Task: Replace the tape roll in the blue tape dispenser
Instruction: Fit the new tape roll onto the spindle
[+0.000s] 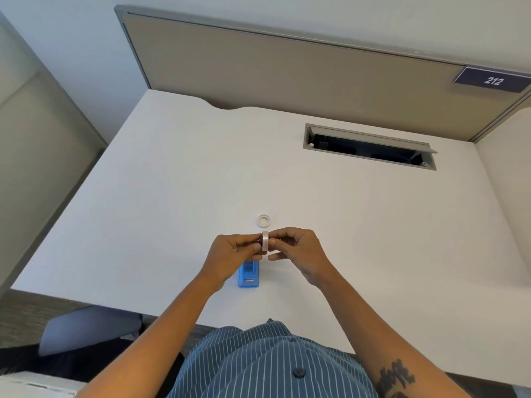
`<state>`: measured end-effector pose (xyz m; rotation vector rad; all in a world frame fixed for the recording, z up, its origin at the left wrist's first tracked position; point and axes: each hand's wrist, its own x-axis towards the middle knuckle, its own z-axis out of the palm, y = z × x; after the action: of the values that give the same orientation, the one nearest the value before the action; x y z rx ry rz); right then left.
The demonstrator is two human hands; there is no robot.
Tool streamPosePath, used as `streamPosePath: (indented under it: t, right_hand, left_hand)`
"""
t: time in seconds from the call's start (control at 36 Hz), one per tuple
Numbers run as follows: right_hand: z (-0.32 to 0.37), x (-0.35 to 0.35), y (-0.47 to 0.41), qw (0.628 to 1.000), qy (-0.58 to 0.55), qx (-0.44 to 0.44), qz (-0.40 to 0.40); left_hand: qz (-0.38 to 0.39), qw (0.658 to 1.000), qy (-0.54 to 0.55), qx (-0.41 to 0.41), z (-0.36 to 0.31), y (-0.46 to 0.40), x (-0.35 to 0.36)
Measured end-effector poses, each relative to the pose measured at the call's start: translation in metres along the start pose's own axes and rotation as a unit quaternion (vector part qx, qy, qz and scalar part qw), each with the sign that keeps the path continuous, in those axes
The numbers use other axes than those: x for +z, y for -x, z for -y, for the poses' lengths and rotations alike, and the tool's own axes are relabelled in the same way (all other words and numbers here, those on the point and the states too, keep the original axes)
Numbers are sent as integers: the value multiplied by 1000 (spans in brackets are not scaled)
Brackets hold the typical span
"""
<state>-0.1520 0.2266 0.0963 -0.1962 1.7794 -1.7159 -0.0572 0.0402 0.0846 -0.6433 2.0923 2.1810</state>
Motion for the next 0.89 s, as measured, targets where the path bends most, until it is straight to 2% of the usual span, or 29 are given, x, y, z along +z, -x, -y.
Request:
streamPosePath:
  t: [0.28, 0.44, 0.69, 0.89]
  right_hand:
    - [-11, 24, -13, 998, 51, 29, -7]
    - [-20, 34, -19, 995, 82, 43, -23]
    - [-33, 41, -23, 988, 139, 50, -48]
    - [-41, 42, -20, 982, 171, 58, -58]
  left_hand:
    - [-73, 988, -137, 19, 11, 0, -18]
    - [-75, 987, -143, 10, 17, -1, -24]
    - [-87, 961, -258, 54, 35, -8, -28]
    - [-81, 946, -305, 77, 45, -12, -27]
